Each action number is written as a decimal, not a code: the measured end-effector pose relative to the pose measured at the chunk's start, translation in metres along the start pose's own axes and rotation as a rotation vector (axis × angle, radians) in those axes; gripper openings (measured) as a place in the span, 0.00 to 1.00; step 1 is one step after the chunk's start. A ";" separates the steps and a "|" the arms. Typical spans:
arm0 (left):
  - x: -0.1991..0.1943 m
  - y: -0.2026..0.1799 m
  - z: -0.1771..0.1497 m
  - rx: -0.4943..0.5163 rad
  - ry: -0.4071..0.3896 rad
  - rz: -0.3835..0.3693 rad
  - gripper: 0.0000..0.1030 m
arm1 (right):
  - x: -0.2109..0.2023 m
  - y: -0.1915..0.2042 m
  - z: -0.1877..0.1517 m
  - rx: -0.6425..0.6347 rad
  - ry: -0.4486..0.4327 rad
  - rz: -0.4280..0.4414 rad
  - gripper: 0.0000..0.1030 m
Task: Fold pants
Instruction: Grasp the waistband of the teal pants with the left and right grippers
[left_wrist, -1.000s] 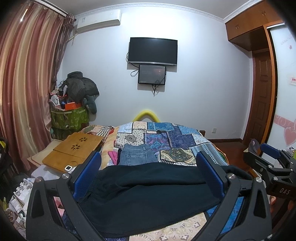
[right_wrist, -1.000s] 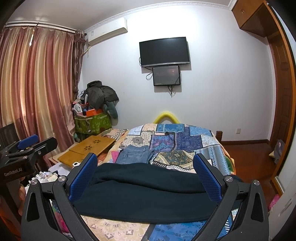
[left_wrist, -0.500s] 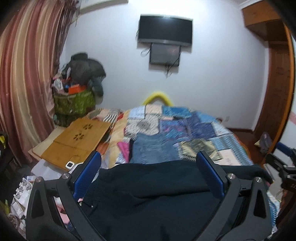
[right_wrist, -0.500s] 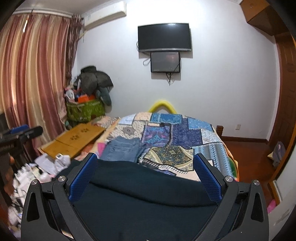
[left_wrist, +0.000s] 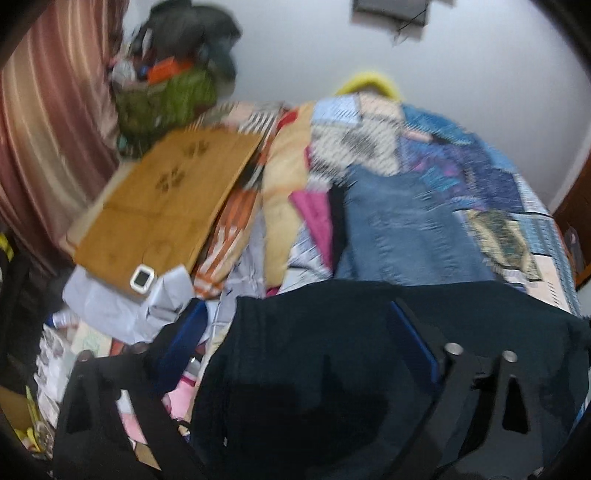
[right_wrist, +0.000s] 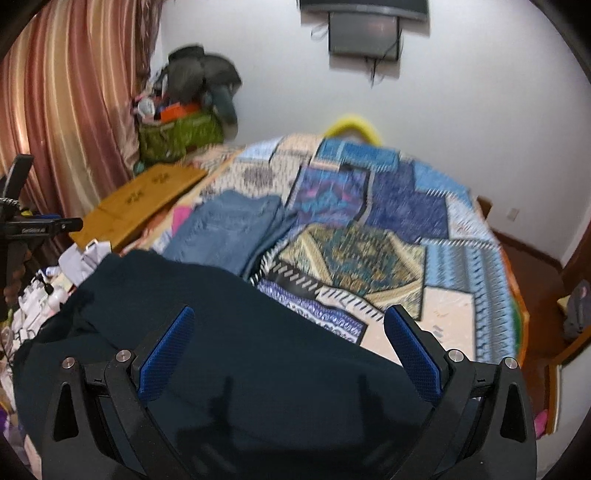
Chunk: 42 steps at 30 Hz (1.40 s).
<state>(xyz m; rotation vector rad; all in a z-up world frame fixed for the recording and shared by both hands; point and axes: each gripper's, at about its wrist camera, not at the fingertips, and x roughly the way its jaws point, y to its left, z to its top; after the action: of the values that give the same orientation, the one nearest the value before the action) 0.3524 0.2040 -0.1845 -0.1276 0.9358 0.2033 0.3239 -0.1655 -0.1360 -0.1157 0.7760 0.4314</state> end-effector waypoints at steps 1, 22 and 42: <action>0.012 0.007 0.001 -0.010 0.030 0.007 0.87 | 0.008 -0.003 0.001 0.001 0.020 0.014 0.98; 0.151 0.068 -0.012 -0.273 0.387 -0.142 0.37 | 0.138 -0.004 0.005 -0.026 0.380 0.325 0.52; 0.013 0.032 0.075 -0.049 0.023 -0.047 0.08 | 0.056 0.017 0.061 -0.147 0.099 0.132 0.06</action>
<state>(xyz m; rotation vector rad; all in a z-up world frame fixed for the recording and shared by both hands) 0.4113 0.2515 -0.1518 -0.1968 0.9497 0.1815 0.3926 -0.1154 -0.1308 -0.2256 0.8518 0.6114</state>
